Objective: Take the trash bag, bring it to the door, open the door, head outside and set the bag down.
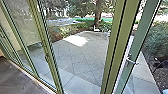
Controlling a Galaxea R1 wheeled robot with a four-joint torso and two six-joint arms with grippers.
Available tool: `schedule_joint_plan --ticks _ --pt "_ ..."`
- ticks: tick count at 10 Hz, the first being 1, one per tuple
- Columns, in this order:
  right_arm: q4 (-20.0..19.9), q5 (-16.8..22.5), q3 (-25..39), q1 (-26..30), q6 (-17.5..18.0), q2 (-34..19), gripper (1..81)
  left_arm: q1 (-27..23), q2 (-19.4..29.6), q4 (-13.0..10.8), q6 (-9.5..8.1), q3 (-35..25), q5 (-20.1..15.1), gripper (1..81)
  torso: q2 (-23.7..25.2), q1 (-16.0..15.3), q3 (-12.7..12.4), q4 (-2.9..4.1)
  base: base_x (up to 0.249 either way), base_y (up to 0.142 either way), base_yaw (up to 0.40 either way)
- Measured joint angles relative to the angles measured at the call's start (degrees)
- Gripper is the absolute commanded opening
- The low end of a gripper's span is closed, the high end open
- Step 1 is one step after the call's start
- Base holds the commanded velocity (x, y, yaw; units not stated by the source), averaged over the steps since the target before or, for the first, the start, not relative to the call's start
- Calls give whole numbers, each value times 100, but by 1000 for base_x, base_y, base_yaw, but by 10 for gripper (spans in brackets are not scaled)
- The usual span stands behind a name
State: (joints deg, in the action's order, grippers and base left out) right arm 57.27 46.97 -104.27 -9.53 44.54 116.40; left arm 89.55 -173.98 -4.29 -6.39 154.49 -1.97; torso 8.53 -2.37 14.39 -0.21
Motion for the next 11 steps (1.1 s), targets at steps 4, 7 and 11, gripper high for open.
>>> schedule_joint_plan --ticks 4,7,11 --pt "46 -172 -345 -313 -364 -20 811 0 0 0 0 0 -61 10 0 0 0 -258 0 0 0" --pt "127 -389 -627 -581 -411 -49 811 2 -9 0 -2 0 -72 10 0 0 0 -617 0 0 0" --pt "308 -714 -1086 -560 -623 37 811 5 -33 2 -13 2 -129 10 0 0 0 -787 0 0 0"
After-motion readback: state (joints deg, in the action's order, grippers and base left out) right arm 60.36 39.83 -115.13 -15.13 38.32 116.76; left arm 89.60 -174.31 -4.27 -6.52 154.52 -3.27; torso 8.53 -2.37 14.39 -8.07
